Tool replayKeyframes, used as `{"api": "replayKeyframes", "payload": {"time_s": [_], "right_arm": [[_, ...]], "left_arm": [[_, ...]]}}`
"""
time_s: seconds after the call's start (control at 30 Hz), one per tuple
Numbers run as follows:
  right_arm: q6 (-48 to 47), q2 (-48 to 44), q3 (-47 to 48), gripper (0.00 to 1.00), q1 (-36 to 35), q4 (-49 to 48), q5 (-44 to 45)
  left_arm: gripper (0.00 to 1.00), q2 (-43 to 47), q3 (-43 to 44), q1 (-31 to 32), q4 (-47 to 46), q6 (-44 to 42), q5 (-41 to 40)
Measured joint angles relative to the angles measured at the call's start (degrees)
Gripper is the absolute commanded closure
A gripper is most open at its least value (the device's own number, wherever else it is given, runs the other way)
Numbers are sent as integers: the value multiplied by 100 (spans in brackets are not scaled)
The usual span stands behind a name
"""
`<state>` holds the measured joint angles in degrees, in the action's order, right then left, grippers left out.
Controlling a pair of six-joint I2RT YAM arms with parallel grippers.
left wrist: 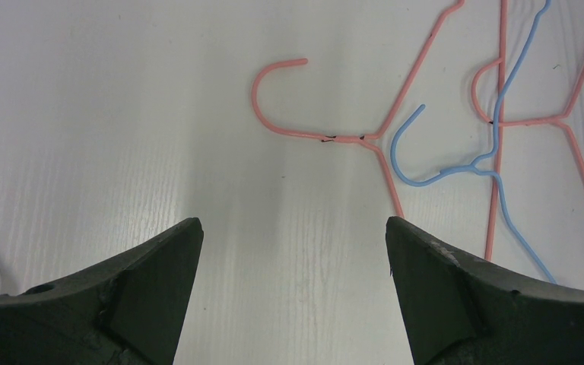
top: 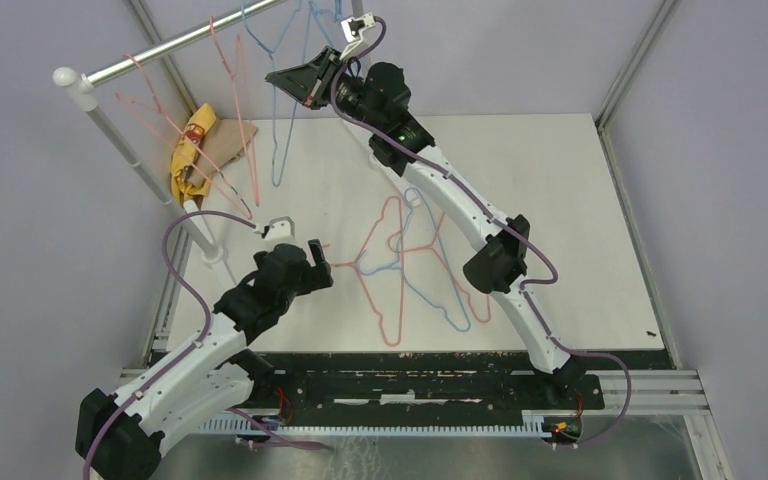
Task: Organize the hangers
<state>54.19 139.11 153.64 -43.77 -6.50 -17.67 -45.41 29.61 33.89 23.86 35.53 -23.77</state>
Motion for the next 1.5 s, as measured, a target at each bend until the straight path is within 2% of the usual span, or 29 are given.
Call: {"api": "replayKeyframes", "payload": {"time_s": [0.5,0.77,0.97,1.17,1.27,1.5], "right_arm": [[-160,323,365,97,24,13,682],[-203,352,387,87,33,22,909],[-227,352,387,91,42,90,1019],[-262,352,417,82,39,142,1134],[-269,352,426,73,42,212,1224],[-299,352,428,67,44,391,1401]], "left_arm": [[4,-15,0,0,-7,0,37],[4,-83,-2,0,-26,0,39],[4,-81,-42,0,-35,0,39],[4,-48,-42,0,-37,0,39],[4,-44,-42,0,-39,0,39],[4,-61,-42,0,-39,0,37]]}}
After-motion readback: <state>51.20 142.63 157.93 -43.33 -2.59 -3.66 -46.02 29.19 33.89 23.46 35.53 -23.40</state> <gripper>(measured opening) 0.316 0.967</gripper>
